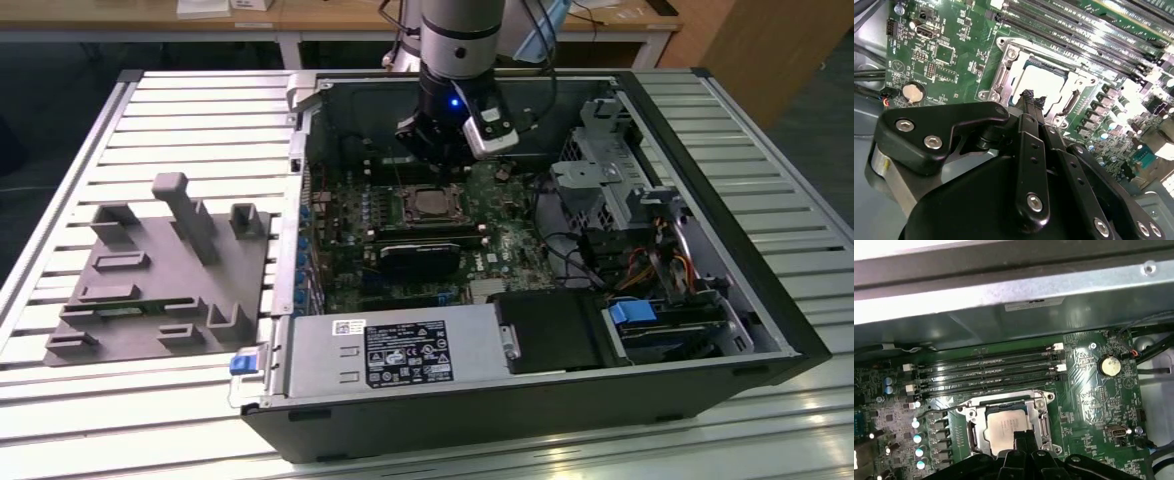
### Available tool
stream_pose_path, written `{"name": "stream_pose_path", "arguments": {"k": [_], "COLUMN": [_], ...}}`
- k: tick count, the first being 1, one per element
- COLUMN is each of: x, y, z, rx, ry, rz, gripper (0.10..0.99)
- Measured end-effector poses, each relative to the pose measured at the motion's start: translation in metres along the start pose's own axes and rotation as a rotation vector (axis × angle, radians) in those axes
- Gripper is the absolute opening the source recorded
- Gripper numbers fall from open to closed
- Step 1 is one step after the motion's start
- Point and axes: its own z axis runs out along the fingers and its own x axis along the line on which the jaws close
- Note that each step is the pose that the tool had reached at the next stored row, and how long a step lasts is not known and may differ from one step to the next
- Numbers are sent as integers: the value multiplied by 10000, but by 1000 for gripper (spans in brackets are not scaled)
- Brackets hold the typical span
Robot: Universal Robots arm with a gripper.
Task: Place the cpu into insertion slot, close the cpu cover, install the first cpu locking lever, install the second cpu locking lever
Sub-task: 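Close the cpu cover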
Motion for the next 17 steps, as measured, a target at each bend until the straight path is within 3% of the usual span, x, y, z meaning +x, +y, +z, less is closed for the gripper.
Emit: {"name": "stream_pose_path", "arguments": {"k": [6, 11, 17], "x": [18, 71, 77], "y": [-77, -93, -95], "z": [11, 28, 35], "rx": [-45, -46, -46], "ry": [-2, -5, -5], "rz": [-32, -45, -45], "gripper": [102, 102, 102]}}
